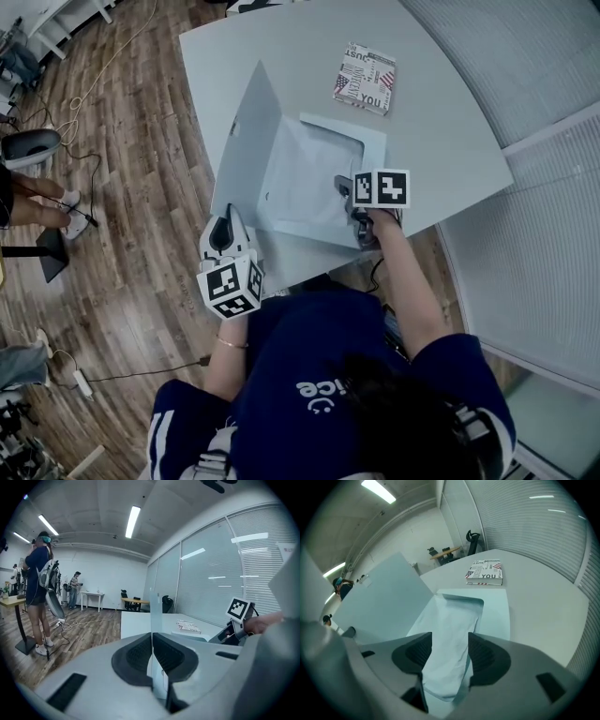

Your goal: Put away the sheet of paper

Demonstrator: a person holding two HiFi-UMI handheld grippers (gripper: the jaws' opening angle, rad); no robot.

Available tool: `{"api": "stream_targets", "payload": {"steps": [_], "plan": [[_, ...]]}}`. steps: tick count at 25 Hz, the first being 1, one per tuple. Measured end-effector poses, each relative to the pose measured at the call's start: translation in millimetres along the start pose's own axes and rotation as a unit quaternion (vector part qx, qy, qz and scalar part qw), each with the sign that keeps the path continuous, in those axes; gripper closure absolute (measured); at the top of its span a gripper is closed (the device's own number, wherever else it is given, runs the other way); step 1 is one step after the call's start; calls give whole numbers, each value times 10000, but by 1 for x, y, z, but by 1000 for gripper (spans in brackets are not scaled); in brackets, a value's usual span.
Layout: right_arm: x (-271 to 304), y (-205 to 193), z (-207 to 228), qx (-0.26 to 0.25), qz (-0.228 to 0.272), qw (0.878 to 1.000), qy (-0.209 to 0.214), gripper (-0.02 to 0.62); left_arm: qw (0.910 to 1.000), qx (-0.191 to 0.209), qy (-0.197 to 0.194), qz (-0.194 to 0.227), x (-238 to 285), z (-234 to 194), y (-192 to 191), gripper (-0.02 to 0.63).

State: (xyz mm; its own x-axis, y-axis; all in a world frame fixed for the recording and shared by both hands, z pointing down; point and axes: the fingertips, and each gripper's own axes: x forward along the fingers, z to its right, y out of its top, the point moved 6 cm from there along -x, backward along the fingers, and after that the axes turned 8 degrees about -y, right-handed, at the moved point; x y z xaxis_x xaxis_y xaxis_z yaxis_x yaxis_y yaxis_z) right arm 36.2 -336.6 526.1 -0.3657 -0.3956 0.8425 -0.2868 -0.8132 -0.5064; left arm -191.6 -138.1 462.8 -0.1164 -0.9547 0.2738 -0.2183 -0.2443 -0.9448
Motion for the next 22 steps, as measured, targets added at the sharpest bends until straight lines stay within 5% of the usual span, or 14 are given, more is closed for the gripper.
{"api": "stream_targets", "payload": {"steps": [6,10,15,22], "plan": [[-45,5,7,758,936,9919,411,347,9993,140,-340,-1,-2,10,2,595],[-80,4,17,1188,1741,9759,560,460,9977,360,-577,38,-2,19,4,595],[-108,-9,28,1175,2367,9633,473,512,9940,590,-916,83,-2,31,3,595],[-133,-48,21,1349,2646,9536,500,582,9732,1629,-1624,-24,3,61,5,594]]}}
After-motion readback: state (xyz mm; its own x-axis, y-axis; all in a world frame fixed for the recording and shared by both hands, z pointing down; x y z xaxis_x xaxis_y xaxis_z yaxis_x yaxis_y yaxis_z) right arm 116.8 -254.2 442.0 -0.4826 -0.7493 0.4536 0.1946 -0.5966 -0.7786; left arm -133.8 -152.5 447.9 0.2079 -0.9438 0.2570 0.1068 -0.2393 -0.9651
